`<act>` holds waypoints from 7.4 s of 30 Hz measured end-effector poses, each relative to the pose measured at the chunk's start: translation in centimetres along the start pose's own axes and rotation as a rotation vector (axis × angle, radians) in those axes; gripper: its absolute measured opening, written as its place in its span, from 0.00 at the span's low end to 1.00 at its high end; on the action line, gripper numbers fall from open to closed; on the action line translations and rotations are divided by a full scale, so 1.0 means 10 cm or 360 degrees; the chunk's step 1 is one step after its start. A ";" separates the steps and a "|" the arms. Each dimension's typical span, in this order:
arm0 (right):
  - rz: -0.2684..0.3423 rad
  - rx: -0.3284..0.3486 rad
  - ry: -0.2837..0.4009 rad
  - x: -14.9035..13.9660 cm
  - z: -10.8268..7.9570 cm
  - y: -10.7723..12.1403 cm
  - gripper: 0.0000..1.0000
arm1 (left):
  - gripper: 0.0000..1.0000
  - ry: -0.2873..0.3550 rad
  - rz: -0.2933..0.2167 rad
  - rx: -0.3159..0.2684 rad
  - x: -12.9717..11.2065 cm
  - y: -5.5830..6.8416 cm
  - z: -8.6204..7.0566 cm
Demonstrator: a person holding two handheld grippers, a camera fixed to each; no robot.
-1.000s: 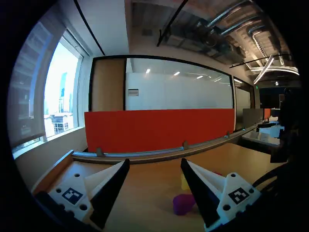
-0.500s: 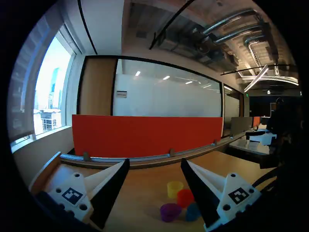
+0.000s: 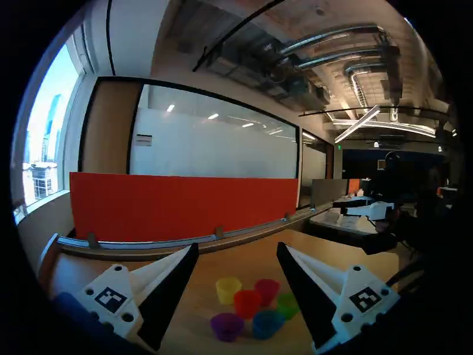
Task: Pour water
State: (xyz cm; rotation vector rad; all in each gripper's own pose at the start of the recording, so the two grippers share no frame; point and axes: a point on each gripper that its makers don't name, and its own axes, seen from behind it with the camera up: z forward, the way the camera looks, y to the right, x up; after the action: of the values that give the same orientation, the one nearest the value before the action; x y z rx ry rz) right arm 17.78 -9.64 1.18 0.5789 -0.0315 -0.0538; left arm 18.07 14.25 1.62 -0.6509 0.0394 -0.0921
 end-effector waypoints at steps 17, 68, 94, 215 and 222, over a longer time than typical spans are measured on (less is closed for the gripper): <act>-0.0107 0.0238 -0.0150 -0.12 0.10 -0.30 1.00 | 0.98 -0.0109 0.0044 -0.0214 -0.15 0.16 0.09; -0.0295 0.0444 -0.0640 -1.53 0.40 -0.34 1.00 | 0.98 -0.0772 0.0256 -0.0488 -1.88 0.35 0.33; -0.0291 0.0535 -0.0736 -2.05 0.52 -0.43 1.00 | 0.98 -0.0960 0.0350 -0.0625 -2.34 0.52 0.50; -0.0319 0.0660 -0.0864 -2.80 0.80 -0.66 1.00 | 0.90 -0.1023 0.0488 -0.0627 -2.52 0.59 0.61; -0.0326 0.0658 -0.0864 -2.86 0.88 -0.69 1.00 | 0.90 -0.0997 0.0439 -0.0611 -2.44 0.58 0.53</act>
State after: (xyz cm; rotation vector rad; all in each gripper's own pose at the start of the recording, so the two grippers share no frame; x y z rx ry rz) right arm -11.48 -18.47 4.37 0.9659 -0.5211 -0.4102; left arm -5.42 24.45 2.49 -1.0271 -0.4666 0.3967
